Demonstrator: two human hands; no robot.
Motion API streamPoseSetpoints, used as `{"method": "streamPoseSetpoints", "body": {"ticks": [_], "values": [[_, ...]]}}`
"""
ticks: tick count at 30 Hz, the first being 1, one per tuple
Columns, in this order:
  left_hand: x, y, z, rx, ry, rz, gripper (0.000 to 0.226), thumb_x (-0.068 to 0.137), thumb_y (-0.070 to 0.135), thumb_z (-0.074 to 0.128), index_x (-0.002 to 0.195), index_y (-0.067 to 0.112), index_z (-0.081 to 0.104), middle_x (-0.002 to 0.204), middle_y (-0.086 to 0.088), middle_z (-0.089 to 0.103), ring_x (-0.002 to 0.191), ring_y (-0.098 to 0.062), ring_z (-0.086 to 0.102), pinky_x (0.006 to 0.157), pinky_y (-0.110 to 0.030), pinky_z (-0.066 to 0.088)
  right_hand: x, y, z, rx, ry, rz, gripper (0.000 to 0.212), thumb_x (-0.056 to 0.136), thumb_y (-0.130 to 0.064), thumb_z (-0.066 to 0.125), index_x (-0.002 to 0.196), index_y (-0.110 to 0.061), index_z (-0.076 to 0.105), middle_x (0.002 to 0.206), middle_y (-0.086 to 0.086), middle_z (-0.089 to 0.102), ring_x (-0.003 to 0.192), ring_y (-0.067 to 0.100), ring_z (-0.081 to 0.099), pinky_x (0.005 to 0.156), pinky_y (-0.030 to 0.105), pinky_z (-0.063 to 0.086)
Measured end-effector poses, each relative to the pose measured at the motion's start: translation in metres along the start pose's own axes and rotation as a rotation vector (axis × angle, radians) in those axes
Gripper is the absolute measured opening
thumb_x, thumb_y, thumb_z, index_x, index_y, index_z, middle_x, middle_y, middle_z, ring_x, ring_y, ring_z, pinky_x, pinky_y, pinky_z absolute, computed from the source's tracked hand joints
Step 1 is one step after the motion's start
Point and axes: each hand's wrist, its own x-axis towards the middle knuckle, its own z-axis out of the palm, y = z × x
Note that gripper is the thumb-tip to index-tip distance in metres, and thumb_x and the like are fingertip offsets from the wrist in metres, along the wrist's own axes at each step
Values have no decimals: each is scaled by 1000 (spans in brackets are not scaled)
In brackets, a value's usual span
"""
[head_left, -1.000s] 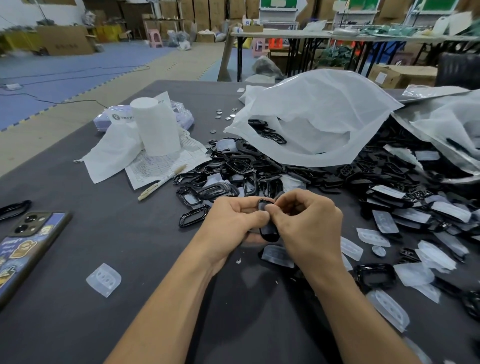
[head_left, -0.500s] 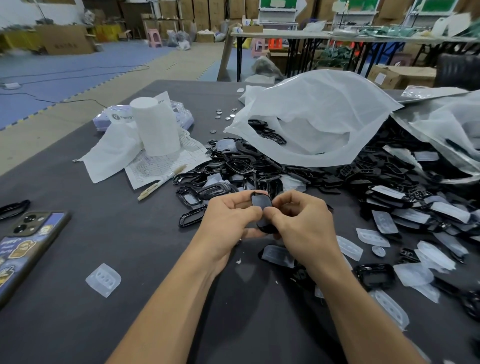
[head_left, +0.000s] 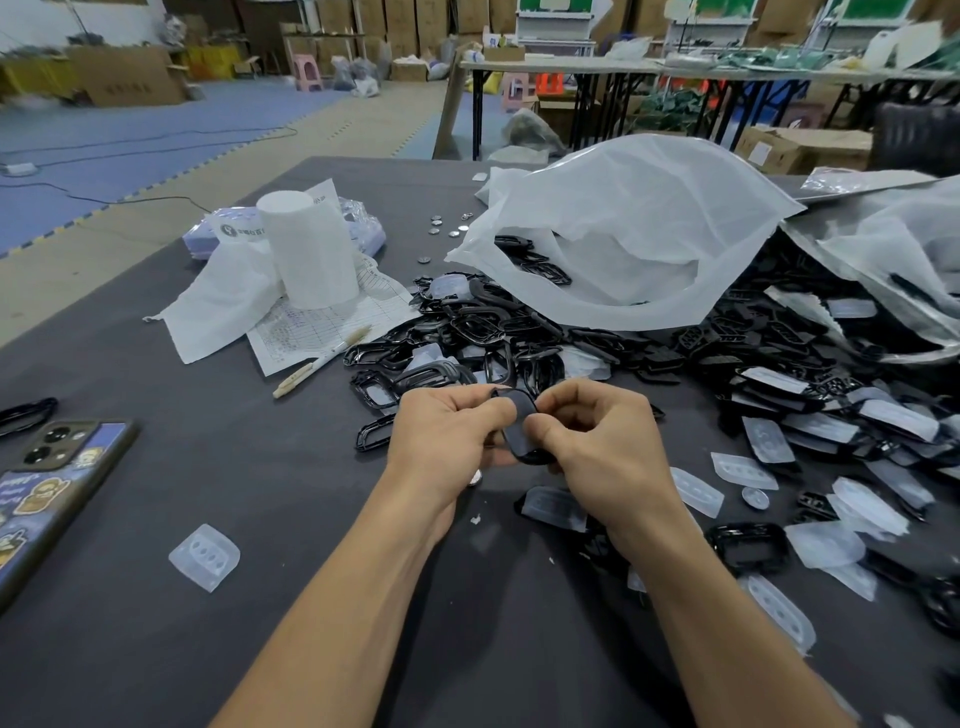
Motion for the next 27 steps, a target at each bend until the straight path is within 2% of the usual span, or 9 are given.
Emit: {"method": "streamPoseSetpoints", "body": {"ticks": [4, 8, 11, 13, 15, 18, 22, 25, 27], "values": [[2, -4, 2, -25, 29, 14, 12, 91, -7, 65, 87, -8, 76, 78, -21, 61, 71, -29, 59, 58, -27, 60, -1, 2, 3, -49, -8, -31, 12, 76, -25, 80, 81, -28, 69, 72, -4, 74, 66, 18, 69, 71, 45, 61], [1, -5, 3, 10, 25, 38, 20, 90, -5, 66, 90, 7, 82, 78, -17, 67, 70, -26, 61, 60, -24, 57, 0, 2, 1, -25, -22, 11, 23, 74, -16, 81, 83, -30, 67, 69, 0, 74, 56, 14, 63, 66, 44, 60], [1, -2, -1, 104, 31, 111, 29, 80, -5, 74, 91, 20, 83, 68, -18, 64, 64, -22, 57, 69, -34, 50, 0, 1, -4, 53, -69, 39, 24, 73, -7, 81, 82, -27, 69, 67, 2, 74, 50, 12, 59, 56, 33, 53], [1, -1, -3, 107, 43, 131, 30, 76, -6, 77, 85, 22, 83, 74, -26, 71, 64, -23, 63, 70, -38, 53, 1, 0, -6, 125, -91, 57, 23, 73, -3, 82, 78, -22, 71, 65, 4, 73, 48, 12, 55, 49, 25, 46], [0, 0, -3, 86, 78, 139, 30, 77, -10, 79, 80, 20, 82, 76, -21, 76, 62, -21, 68, 66, -33, 57, 1, 0, -6, 168, -85, 67, 22, 73, -2, 83, 76, -20, 73, 65, 3, 72, 48, 11, 55, 47, 21, 43], [-2, -1, 3, -1, 113, 131, 32, 80, -14, 77, 78, 17, 79, 71, -11, 77, 59, -17, 69, 56, -22, 58, 1, 0, -4, 138, -67, 34, 17, 77, -6, 82, 79, -21, 75, 68, -1, 73, 53, 9, 59, 52, 22, 47], [-2, -1, 10, -58, 150, 140, 29, 80, -17, 75, 79, 12, 77, 67, -9, 76, 55, -16, 67, 54, -21, 58, 0, -1, -1, 63, -54, 17, 20, 80, -3, 76, 81, -22, 74, 66, 2, 73, 51, 15, 63, 51, 25, 48], [-2, -1, 12, -84, 152, 145, 29, 81, -16, 75, 80, 13, 77, 69, -6, 77, 59, -14, 71, 59, -23, 62, 2, -2, -2, 219, -61, 106, 21, 84, 7, 73, 84, -14, 76, 66, 10, 73, 50, 18, 59, 47, 24, 44], [-3, -2, 13, -92, 162, 146, 28, 82, -14, 76, 81, 14, 78, 72, -8, 78, 64, -18, 72, 63, -28, 63, 3, -2, -2, 320, -60, 149, 21, 88, 12, 68, 96, -6, 73, 67, 11, 73, 49, 17, 60, 45, 23, 45]]}}
